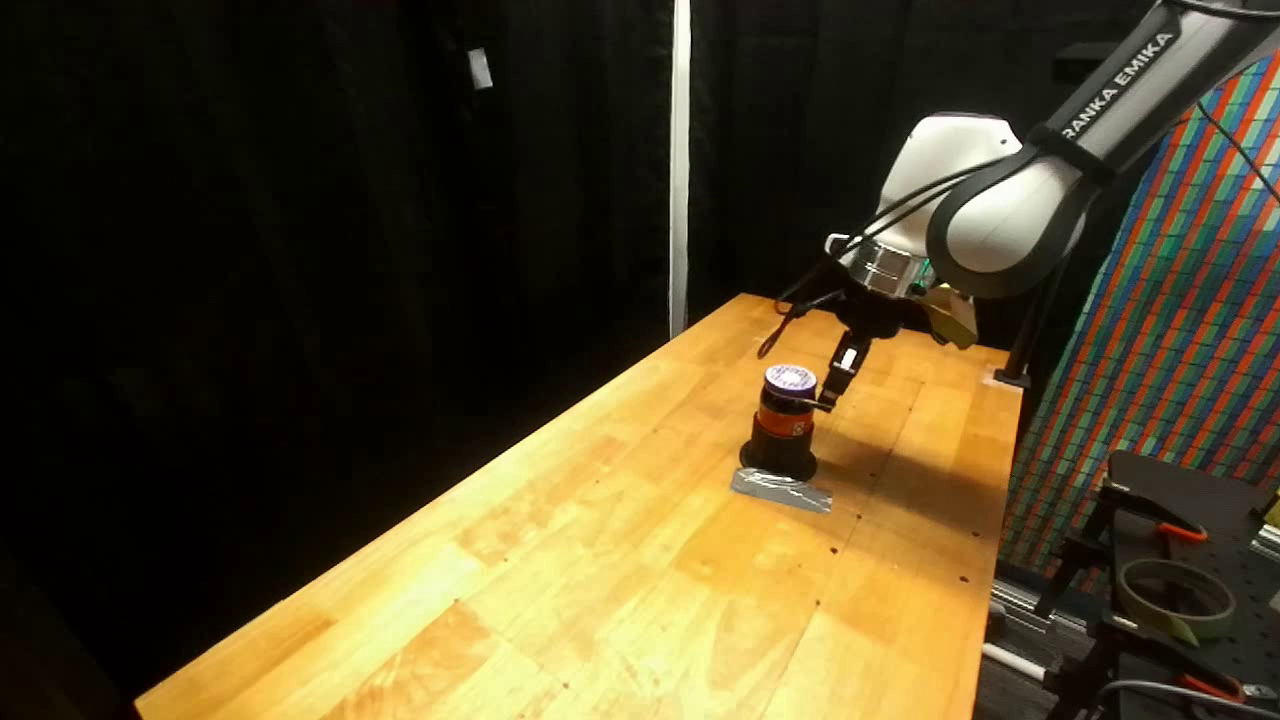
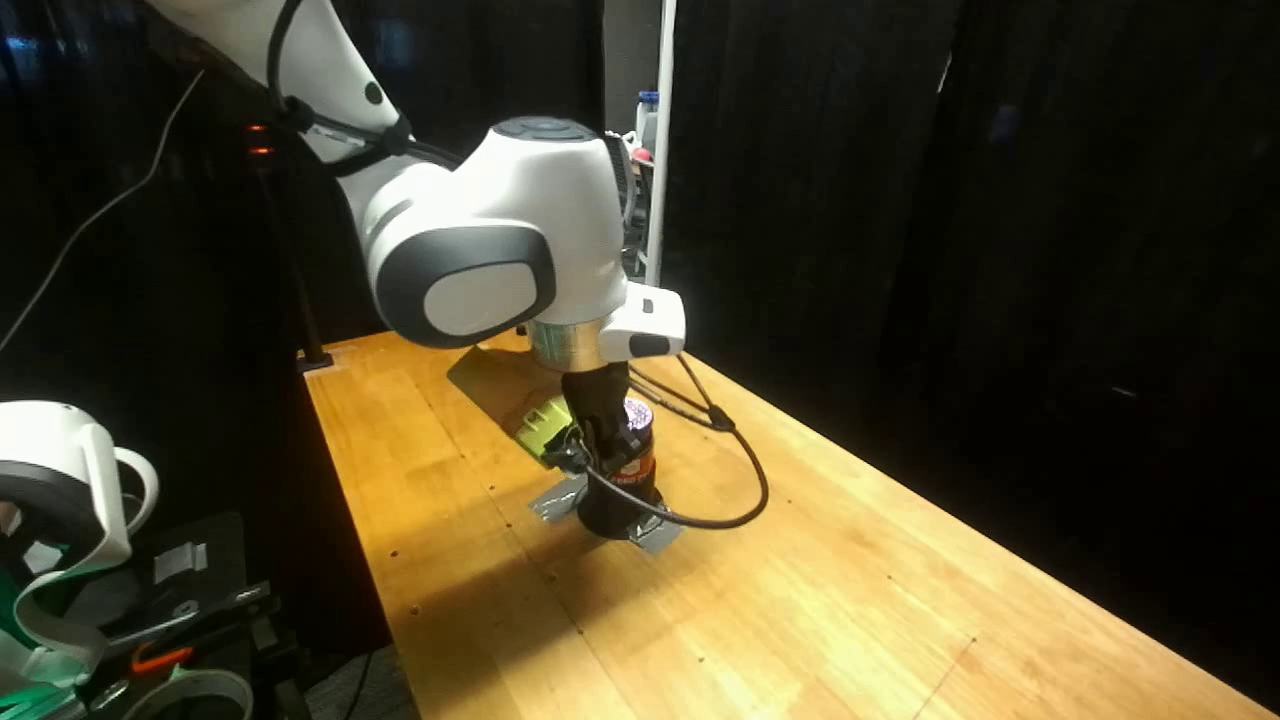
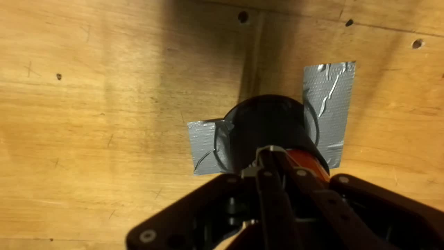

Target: Place the rubber band over the brown cup

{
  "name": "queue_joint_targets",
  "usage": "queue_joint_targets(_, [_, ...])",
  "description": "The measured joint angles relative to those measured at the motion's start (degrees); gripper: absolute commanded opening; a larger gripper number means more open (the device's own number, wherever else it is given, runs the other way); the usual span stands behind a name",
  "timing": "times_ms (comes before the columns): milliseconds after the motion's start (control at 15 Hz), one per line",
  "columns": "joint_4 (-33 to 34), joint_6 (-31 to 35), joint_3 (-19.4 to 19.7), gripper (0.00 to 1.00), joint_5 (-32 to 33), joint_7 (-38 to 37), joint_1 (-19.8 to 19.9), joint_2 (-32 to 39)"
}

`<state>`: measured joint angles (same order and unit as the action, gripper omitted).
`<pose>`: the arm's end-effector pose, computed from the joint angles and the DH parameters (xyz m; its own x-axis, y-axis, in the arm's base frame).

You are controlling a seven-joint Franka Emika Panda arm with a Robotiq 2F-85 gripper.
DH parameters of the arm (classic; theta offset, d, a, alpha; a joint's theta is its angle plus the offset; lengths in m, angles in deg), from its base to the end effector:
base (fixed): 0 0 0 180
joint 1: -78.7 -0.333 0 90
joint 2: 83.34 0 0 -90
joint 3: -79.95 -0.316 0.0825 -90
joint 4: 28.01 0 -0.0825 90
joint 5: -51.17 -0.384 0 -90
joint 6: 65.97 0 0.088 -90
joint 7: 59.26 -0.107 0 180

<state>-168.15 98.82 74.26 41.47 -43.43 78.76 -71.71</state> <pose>0.5064 0.0411 0.2421 0.9511 0.2001 0.2354 0.2144 -0.9760 -0.0367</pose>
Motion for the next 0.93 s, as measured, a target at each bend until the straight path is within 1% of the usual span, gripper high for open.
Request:
queue_joint_targets(133, [-4.0, 8.9, -2.2, 0.10, -3.7, 3.5, 1.7, 0.0])
queue_joint_targets(200, [-5.7, 12.9, -4.5, 0.11, -6.9, 6.3, 3.4, 0.0])
queue_joint_targets(333, [-7.8, 19.1, -12.6, 0.10, -14.3, 12.0, 8.9, 0.0])
queue_joint_targets(400, [-7.9, 20.9, -17.0, 0.10, -17.1, 13.8, 11.7, 0.0])
queue_joint_targets(533, [-8.0, 22.2, -25.3, 0.09, -19.1, 14.7, 17.6, 0.4])
queue_joint_targets(667, [-8.8, 25.0, -33.5, 0.10, -18.7, 14.6, 24.8, 1.8])
queue_joint_targets(733, [-9.5, 27.7, -37.8, 0.09, -17.2, 14.4, 29.1, 3.2])
queue_joint_targets(800, [-10.4, 31.3, -42.0, 0.10, -14.5, 13.8, 33.3, 5.0])
queue_joint_targets(867, [-11.3, 35.4, -45.5, 0.09, -10.4, 12.6, 37.6, 7.1])
queue_joint_targets(933, [-12.6, 39.3, -48.0, 0.09, -5.9, 11.4, 41.5, 8.9])
